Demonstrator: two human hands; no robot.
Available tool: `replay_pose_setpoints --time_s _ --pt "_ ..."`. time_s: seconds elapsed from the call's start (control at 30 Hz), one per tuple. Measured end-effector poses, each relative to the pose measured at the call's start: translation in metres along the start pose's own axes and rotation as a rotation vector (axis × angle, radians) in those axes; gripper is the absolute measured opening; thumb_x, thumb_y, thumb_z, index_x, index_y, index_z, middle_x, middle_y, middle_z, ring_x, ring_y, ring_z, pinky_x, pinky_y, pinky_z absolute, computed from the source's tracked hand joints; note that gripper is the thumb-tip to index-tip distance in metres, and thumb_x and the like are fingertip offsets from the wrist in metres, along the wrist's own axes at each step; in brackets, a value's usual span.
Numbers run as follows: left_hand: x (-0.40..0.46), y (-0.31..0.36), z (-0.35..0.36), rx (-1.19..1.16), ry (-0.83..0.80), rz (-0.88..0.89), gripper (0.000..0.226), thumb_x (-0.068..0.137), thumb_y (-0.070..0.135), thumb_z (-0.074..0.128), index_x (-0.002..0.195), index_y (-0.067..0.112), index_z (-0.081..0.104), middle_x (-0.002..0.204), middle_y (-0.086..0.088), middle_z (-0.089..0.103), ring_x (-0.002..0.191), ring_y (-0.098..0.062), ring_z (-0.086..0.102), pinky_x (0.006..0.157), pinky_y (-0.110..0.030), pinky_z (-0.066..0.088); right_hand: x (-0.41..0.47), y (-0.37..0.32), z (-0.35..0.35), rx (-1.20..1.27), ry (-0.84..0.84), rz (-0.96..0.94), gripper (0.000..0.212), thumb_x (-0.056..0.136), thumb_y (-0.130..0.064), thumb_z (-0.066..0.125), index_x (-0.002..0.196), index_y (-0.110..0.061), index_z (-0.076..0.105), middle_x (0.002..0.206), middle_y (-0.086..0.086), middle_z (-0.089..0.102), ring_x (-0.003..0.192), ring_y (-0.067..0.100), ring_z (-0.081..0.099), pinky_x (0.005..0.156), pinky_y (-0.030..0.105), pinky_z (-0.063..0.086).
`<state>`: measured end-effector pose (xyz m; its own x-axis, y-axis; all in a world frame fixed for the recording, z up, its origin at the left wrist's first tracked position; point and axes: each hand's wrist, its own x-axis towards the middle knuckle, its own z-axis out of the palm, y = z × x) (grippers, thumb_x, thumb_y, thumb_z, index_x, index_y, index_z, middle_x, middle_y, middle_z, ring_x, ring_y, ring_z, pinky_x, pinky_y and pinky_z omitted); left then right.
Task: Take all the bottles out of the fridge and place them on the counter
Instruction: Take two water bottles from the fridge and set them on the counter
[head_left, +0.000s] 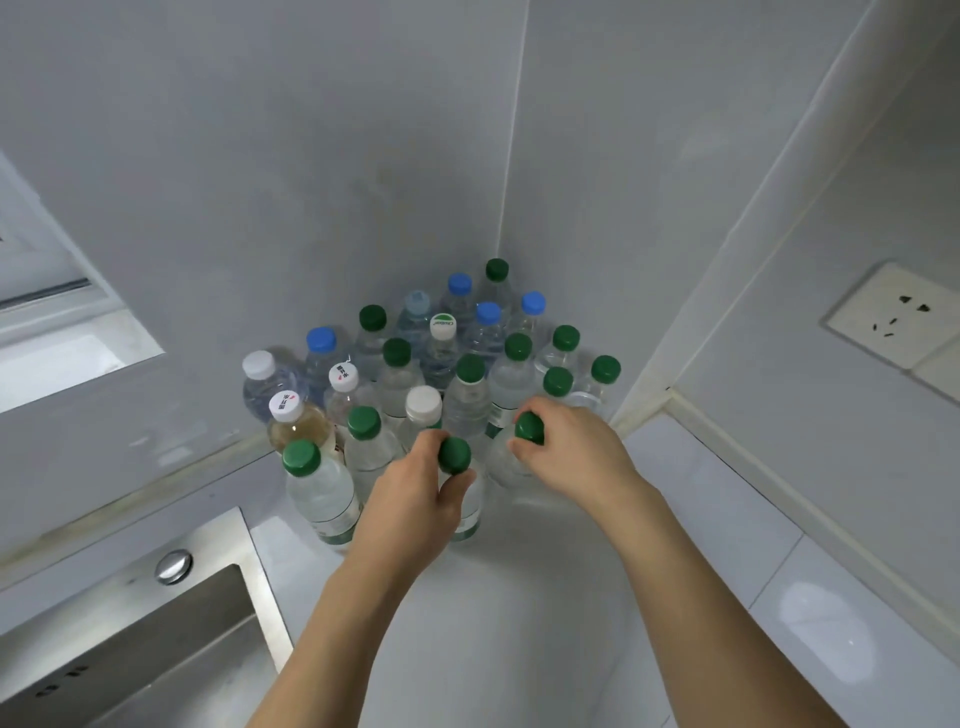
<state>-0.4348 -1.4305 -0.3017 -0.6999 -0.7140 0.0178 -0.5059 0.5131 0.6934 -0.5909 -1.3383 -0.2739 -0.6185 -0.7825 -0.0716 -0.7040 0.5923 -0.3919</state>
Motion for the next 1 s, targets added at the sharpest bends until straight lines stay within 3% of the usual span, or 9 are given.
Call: replay_pose_setpoints --time_s 0.23,0.4,0.57,0.73,1.0 --pt "0.018 -0.009 0.013 0.035 0.056 0.045 0.030 0.094 0.028 0.059 0.118 0.014 0.046 0.066 0.008 0.046 0.059 -0.017 0.041 0.056 -0.032 0.030 0.029 -0.001 0.006 -0.033 -0.018 -0.052 0.023 0.088 -0.034 0.059 0.106 -0.020 0.058 0.093 0.003 0.065 0.086 0.026 0.060 0.066 0.034 0.048" --pt "0.026 -0.013 0.020 0.081 0.092 0.139 0.029 0.093 0.026 0.059 0.114 0.010 0.049 0.086 0.000 0.053 0.077 -0.021 0.050 0.061 -0.030 0.033 0.042 -0.003 0.007 -0.048 -0.005 -0.059 0.018 0.088 -0.034 0.058 0.096 -0.018 0.056 0.087 0.003 0.062 0.082 0.026 0.059 0.062 0.032 0.045" --pt "0.025 -0.013 0.031 0.097 0.141 0.166 0.025 0.091 0.026 0.061 0.108 0.011 0.050 0.089 0.001 0.053 0.084 -0.021 0.050 0.062 -0.031 0.038 0.044 -0.006 0.011 -0.064 0.011 -0.073 0.021 0.089 -0.036 0.058 0.100 -0.018 0.055 0.088 0.002 0.062 0.082 0.026 0.059 0.061 0.031 0.040" --pt "0.031 -0.018 0.032 0.091 0.113 0.147 0.027 0.092 0.029 0.059 0.111 0.014 0.048 0.093 0.001 0.055 0.086 -0.019 0.049 0.066 -0.036 0.045 0.045 -0.005 0.014 -0.041 -0.001 -0.073 0.025 0.090 -0.038 0.059 0.106 -0.018 0.054 0.091 0.001 0.062 0.083 0.025 0.060 0.062 0.031 0.041" --pt "0.031 -0.018 0.033 0.095 0.112 0.106 0.023 0.093 0.027 0.058 0.107 0.012 0.047 0.093 -0.003 0.056 0.088 -0.023 0.051 0.067 -0.035 0.041 0.039 -0.005 0.021 0.030 -0.014 -0.011 0.031 0.092 -0.040 0.057 0.106 -0.013 0.054 0.097 0.008 0.064 0.089 0.028 0.062 0.071 0.038 0.050"
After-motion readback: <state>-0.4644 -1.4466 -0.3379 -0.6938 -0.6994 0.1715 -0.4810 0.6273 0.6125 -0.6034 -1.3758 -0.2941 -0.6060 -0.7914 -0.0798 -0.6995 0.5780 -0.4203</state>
